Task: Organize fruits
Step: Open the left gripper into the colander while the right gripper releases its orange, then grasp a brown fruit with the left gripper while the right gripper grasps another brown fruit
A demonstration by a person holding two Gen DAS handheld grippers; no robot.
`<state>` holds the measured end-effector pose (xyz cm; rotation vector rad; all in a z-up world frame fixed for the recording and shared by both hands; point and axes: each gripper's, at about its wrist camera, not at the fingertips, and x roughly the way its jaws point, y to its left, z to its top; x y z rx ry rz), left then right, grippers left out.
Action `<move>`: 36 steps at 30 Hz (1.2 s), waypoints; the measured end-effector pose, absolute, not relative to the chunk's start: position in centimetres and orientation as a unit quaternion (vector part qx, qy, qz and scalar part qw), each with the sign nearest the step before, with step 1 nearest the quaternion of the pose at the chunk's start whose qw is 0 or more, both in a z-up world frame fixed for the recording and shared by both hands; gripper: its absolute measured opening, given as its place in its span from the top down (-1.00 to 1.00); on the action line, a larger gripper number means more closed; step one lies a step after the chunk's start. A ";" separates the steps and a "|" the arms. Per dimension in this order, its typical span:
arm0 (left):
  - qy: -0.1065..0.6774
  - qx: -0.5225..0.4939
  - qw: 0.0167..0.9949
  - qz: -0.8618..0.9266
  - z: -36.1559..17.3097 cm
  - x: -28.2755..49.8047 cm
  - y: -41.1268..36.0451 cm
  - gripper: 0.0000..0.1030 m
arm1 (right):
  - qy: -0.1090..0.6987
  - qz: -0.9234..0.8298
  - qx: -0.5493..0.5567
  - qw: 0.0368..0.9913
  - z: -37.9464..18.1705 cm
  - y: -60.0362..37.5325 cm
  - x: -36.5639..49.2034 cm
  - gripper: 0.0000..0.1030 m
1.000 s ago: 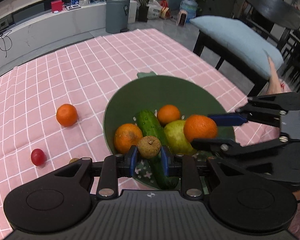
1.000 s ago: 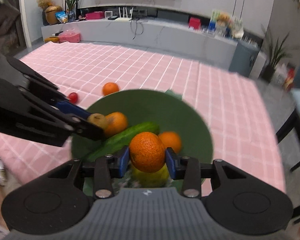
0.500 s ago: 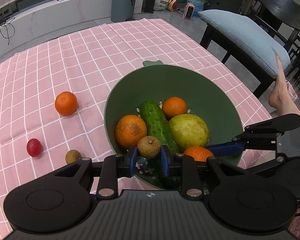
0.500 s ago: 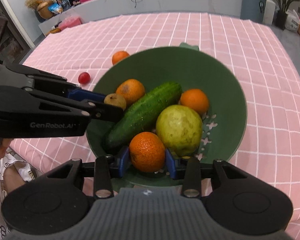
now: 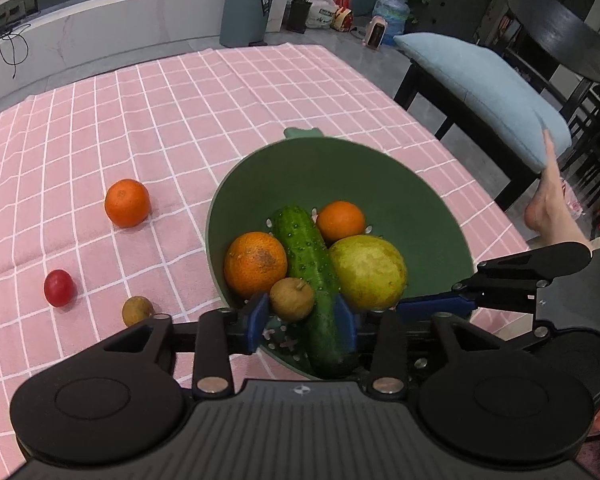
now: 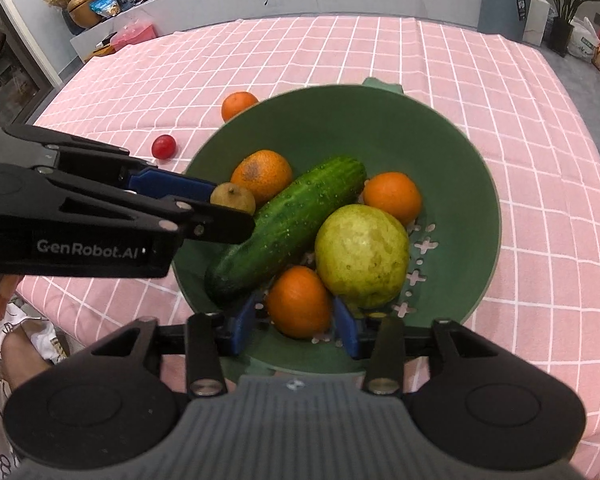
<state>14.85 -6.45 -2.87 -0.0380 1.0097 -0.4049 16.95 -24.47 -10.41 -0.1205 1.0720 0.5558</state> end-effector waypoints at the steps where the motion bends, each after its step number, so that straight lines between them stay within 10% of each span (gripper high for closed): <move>1: 0.477 -0.019 0.857 -0.193 -2.7 14.7 -6.4 -0.05 | 0.500 0.260 -0.061 0.824 -10.2 -24.4 16.8 0.09; 11: 0.441 -0.040 0.876 -0.192 -0.1 12.8 -4.4 -0.15 | 0.419 0.250 -0.092 0.868 -7.7 -23.4 14.4 -0.19; 36: 0.413 -0.070 0.899 -0.129 -0.6 10.4 5.1 -0.15 | 0.304 0.325 -0.164 0.880 -5.3 -16.2 13.6 -0.07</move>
